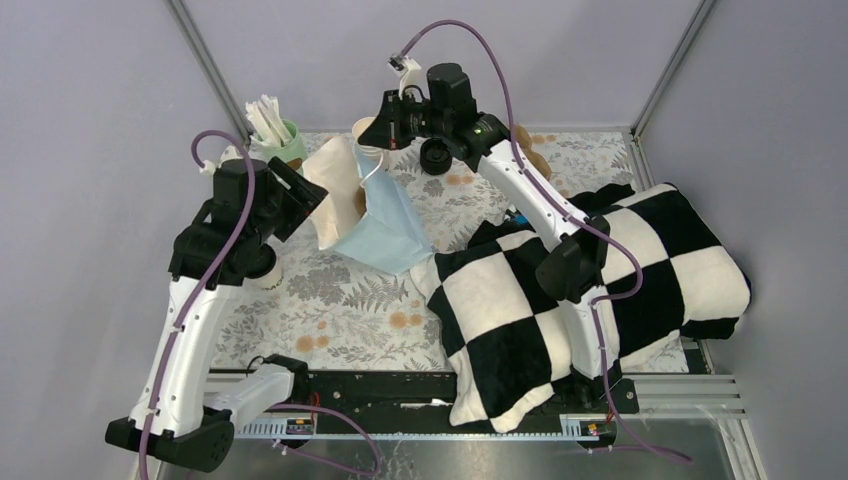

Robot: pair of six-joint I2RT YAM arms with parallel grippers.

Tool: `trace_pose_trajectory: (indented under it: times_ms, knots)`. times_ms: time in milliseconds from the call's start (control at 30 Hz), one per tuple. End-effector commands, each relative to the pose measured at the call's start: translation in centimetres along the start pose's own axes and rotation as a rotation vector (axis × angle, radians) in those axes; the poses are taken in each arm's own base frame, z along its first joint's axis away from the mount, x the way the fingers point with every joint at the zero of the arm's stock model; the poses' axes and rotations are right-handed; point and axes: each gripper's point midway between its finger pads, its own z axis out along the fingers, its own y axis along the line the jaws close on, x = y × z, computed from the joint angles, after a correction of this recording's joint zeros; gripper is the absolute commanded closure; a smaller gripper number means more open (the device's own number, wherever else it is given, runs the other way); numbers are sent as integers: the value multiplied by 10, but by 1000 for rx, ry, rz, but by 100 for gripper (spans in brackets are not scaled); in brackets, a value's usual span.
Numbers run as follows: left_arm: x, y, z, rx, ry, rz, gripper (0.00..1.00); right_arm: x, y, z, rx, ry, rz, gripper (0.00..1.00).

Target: Pack the takeout coffee

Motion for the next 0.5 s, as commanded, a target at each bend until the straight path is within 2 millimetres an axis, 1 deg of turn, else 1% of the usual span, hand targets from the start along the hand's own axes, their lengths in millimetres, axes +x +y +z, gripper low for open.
trace_pose_trajectory:
  times_ms: [0, 33, 167, 233, 267, 367, 467]
  knots:
    - [-13, 5, -9, -55, -26, 86, 23, -16, 2, -14, 35, -51, 29, 100]
    - [-9, 11, -7, -84, -4, 92, 20, -16, 0, -18, 60, -54, 35, 100]
    - [7, 43, -2, -271, 68, 50, 18, -17, -6, -31, 145, -74, 42, 100]
    - [14, 51, 5, -306, 95, 47, 12, -15, -11, -37, 196, -75, 62, 100]
    - [16, 52, 10, -307, 103, 40, 11, -12, -14, -40, 220, -72, 78, 100]
    - [23, 42, 24, -278, 144, 4, 12, -11, -22, -50, 296, -96, 119, 100]
    - [38, 33, 32, -270, 220, -87, 13, -10, -26, -56, 334, -125, 149, 100]
